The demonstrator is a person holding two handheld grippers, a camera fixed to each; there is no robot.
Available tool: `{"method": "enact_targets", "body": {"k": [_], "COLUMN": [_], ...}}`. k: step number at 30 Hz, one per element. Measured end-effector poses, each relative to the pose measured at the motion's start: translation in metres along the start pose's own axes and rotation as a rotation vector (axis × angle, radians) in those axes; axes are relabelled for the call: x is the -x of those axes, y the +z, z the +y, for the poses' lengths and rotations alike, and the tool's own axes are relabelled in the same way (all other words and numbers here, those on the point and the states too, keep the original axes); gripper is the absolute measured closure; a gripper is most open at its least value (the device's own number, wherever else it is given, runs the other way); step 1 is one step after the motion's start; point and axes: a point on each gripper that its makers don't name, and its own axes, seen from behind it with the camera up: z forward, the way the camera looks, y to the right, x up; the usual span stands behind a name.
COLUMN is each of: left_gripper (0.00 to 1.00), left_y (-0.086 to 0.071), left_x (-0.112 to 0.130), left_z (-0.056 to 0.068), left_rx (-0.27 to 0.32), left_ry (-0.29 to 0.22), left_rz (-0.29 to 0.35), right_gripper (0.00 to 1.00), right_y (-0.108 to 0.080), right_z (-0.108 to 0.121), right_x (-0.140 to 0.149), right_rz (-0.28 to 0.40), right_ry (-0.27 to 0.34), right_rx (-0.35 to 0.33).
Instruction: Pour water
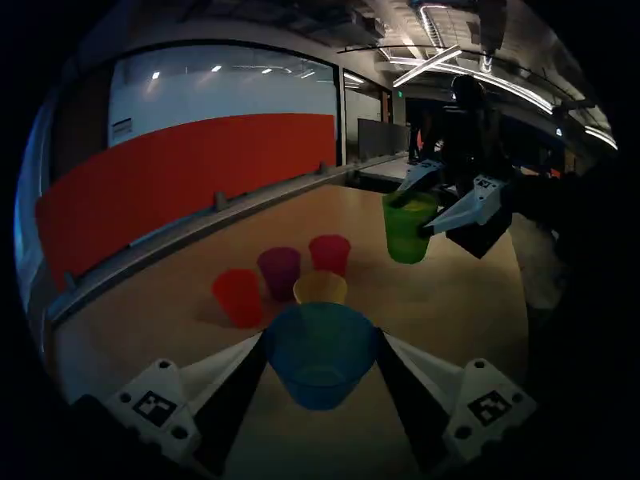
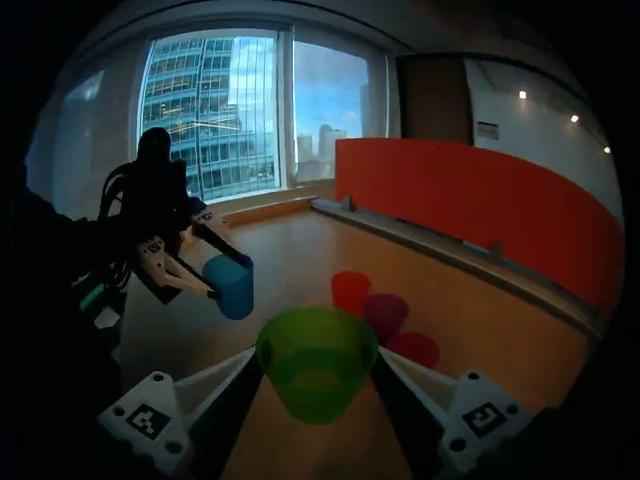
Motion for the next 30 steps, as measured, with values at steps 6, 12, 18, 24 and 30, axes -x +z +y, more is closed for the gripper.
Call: {"method": "enact_targets", "body": {"k": [6, 12, 18, 24, 30], "left_gripper": [0.09, 0.09, 0.09, 0.09, 0.09], "left_y": [0.007, 0.015, 0.022, 0.023, 0.024], "left_x": [0.02, 0.04, 0.055, 0.061, 0.068], "left_z": [0.006, 0.008, 0.011, 0.013, 0.014], "left_rx": [0.011, 0.02, 0.036, 0.05, 0.056], "left_ry": [0.017, 0.008, -0.014, -0.028, -0.045], "left_rz": [-0.042, -0.077, -0.098, -0.107, -0.113], "right_gripper": [0.09, 0.09, 0.09, 0.09, 0.09], "right_y": [0.008, 0.015, 0.022, 0.028, 0.034], "right_z": [-0.005, -0.007, -0.008, -0.009, -0.01], "right_x": [0.02, 0.037, 0.057, 0.076, 0.085], "right_rz": [-0.061, -0.108, -0.159, -0.2, -0.216], "right_ry": [-0.025, -0.043, -0.06, -0.07, -0.067], "right_rx": [-0.021, -0.025, -0.027, -0.031, -0.034]}}
